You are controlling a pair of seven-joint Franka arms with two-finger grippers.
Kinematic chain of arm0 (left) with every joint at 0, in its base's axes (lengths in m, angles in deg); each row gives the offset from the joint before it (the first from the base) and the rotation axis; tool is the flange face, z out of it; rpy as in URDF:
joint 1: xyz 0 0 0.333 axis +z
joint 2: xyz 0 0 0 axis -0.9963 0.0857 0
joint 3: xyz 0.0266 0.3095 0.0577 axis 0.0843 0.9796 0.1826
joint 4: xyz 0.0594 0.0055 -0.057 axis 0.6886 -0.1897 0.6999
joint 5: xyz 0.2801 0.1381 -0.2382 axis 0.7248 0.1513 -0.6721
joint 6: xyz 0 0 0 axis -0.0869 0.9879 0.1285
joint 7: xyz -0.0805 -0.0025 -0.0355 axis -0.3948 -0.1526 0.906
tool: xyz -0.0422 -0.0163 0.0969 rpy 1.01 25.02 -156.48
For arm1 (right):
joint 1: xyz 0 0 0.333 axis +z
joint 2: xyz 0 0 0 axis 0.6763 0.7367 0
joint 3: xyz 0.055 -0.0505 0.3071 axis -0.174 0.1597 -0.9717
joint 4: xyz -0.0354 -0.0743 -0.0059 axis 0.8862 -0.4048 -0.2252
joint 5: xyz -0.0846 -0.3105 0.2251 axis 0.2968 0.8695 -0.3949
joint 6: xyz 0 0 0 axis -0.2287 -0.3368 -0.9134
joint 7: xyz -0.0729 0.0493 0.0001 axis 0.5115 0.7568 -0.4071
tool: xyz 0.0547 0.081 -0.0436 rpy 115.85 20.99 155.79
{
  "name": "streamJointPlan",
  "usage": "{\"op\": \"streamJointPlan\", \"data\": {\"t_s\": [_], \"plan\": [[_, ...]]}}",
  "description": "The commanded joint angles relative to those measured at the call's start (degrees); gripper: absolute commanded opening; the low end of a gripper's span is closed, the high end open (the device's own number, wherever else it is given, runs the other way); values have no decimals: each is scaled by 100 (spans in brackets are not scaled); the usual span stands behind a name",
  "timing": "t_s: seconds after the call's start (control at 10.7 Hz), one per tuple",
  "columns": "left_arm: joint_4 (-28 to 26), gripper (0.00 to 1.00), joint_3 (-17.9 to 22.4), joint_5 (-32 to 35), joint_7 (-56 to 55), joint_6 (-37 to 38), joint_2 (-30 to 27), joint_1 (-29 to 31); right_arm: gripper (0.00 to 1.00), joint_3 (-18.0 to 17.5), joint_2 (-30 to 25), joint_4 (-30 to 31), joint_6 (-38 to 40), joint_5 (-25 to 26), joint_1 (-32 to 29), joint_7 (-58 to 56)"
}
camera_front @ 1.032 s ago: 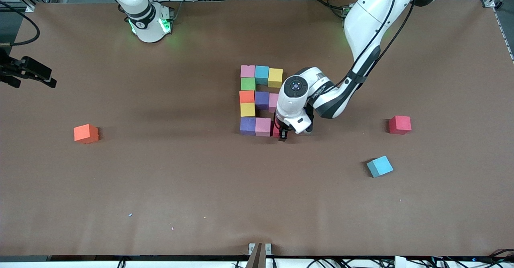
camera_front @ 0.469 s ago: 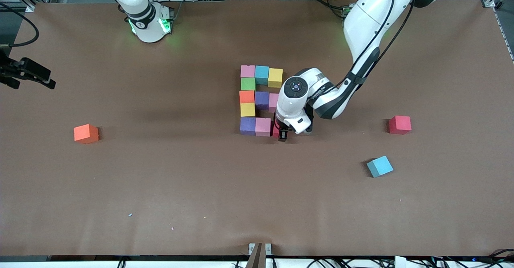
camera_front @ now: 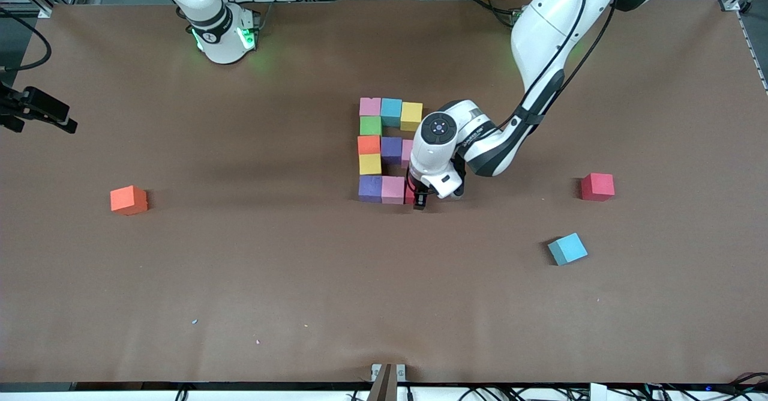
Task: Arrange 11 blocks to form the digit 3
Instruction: 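Carry the red block with the left gripper and lower it by the grid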
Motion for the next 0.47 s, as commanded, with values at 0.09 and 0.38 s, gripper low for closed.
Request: {"op": "streamJointPlan", "data": {"t_s": [0.09,0.38], "plan": [[23,16,30,114,-158,-64,42,-57,100,-72,-40,35,27,-111,-124,34],[76,24,30,79,-158,-64,42,-31,100,-72,-40,35,27,-111,-124,34]]}}
